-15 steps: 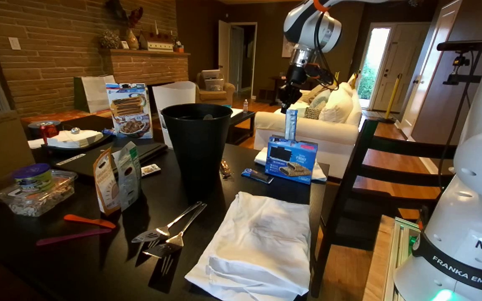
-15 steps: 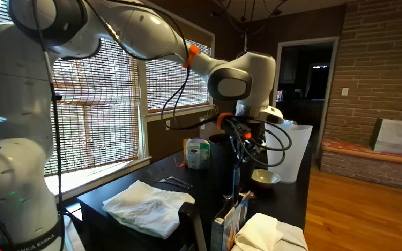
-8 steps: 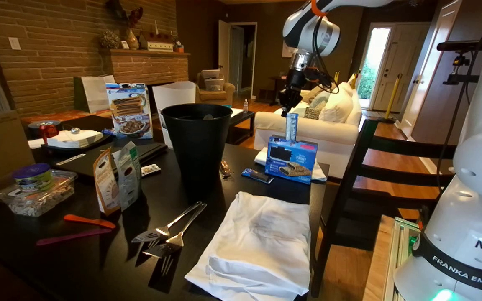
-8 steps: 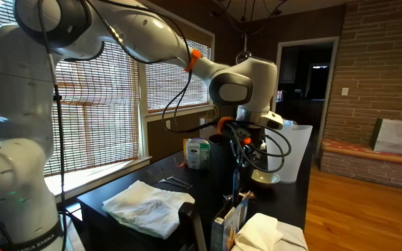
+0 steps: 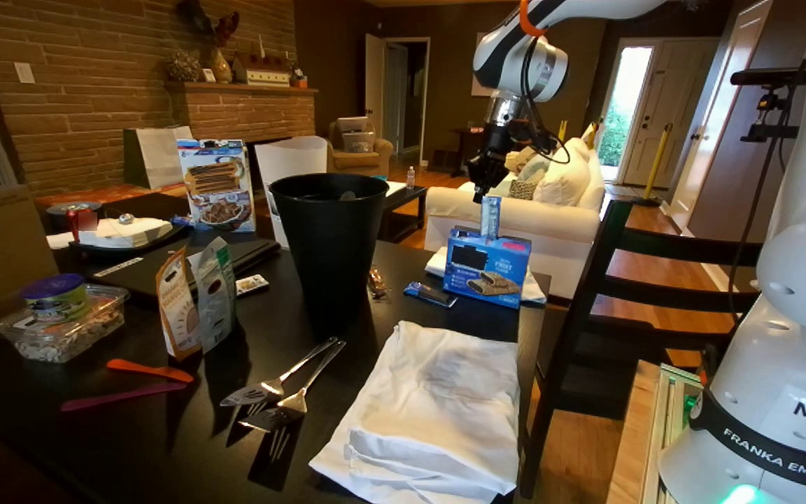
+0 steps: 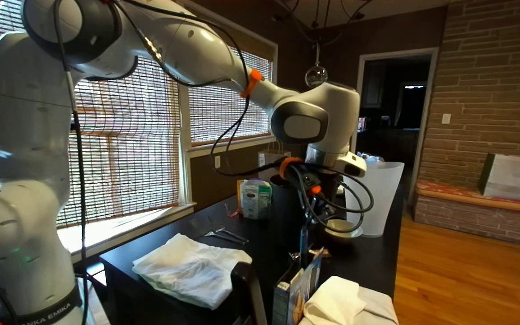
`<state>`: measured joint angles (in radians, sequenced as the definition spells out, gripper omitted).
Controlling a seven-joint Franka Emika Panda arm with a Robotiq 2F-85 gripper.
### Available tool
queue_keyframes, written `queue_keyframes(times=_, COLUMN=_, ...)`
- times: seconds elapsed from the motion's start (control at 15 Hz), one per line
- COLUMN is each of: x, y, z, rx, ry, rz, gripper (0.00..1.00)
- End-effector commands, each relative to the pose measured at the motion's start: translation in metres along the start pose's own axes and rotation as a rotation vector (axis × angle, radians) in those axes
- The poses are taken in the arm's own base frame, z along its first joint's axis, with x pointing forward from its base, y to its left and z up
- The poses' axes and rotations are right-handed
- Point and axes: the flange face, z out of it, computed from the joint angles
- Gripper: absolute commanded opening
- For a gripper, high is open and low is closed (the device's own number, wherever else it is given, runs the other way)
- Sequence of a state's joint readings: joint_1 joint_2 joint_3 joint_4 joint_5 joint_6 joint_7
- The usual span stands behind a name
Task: Put the left packet in the blue box
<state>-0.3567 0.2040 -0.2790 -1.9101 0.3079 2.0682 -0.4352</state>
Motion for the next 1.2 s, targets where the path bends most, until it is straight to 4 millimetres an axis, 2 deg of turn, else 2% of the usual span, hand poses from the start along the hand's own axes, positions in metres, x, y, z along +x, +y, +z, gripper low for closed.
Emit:
queue_keyframes(times=0.0, x=-0.004, y=0.007, z=0.004, rx=-0.027, ry=-0.004, rz=0.035, gripper=0.0)
queue_keyframes(times=0.4, x=-0.006, y=0.016, z=0.012, rx=-0.045, ry=-0.017, rz=0.07, gripper=0.0)
queue_keyframes(times=1.13, x=-0.014, y=0.013, z=0.035, rx=-0.062, ry=-0.072, rz=0.071, gripper=0.0)
